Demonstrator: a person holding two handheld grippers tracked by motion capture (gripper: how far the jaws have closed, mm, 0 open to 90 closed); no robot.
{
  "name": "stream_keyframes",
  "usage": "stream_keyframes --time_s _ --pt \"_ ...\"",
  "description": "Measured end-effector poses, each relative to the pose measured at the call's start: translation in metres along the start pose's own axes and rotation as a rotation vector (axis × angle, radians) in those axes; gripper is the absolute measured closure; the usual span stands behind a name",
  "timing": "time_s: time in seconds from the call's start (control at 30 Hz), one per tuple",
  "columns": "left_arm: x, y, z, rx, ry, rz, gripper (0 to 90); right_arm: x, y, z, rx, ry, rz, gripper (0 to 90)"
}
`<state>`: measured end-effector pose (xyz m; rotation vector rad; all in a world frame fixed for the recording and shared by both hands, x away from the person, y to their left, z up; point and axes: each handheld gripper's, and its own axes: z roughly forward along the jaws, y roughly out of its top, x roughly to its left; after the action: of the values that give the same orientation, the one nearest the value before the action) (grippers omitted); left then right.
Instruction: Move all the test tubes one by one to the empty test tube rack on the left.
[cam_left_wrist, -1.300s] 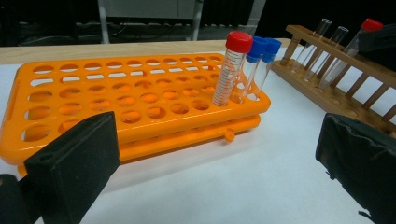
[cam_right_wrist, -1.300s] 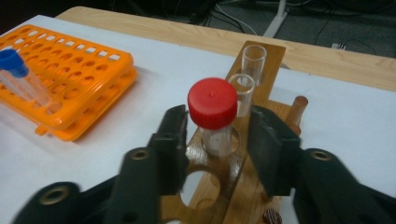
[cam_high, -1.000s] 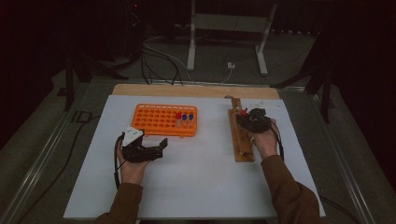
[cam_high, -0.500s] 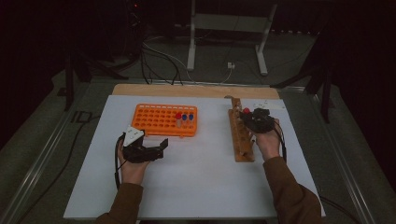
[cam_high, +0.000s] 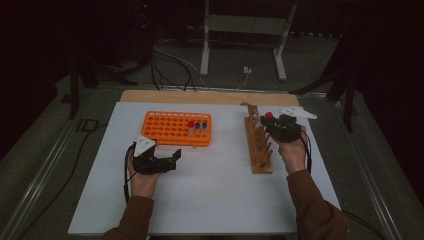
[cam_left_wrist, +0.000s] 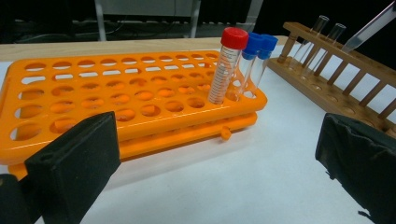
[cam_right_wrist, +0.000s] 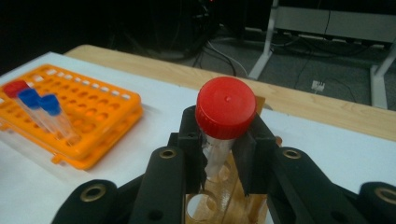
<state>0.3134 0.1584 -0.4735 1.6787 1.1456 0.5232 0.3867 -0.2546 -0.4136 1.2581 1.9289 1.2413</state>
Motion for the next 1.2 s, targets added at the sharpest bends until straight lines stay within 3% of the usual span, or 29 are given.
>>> stream_keyframes --time_s 0.3,0.6,0.7,0.83,1.2 --pt "-0.003 0.0 0.001 -0.004 -0.003 0.005 0.6 0.008 0.008 -0.011 -0.033 0.026 -0.024 74.6" --pt "-0.014 0.004 0.0 -0.025 -0.001 0.036 1.2 0.032 0.004 -0.004 0.004 0.103 -0.083 74.6" --pt "-0.022 0.006 0.001 -0.035 -0.013 0.056 2.6 0.039 0.002 -0.001 0.017 0.15 -0.086 74.5" --pt "-0.035 0.009 0.007 -0.039 -0.034 0.091 4.4 0.05 0.0 0.001 0.032 0.178 -0.117 74.5" --pt "-0.076 0.022 0.038 -0.077 -0.12 0.149 7.5 0.074 -0.004 0.005 0.061 0.273 -0.141 74.3"
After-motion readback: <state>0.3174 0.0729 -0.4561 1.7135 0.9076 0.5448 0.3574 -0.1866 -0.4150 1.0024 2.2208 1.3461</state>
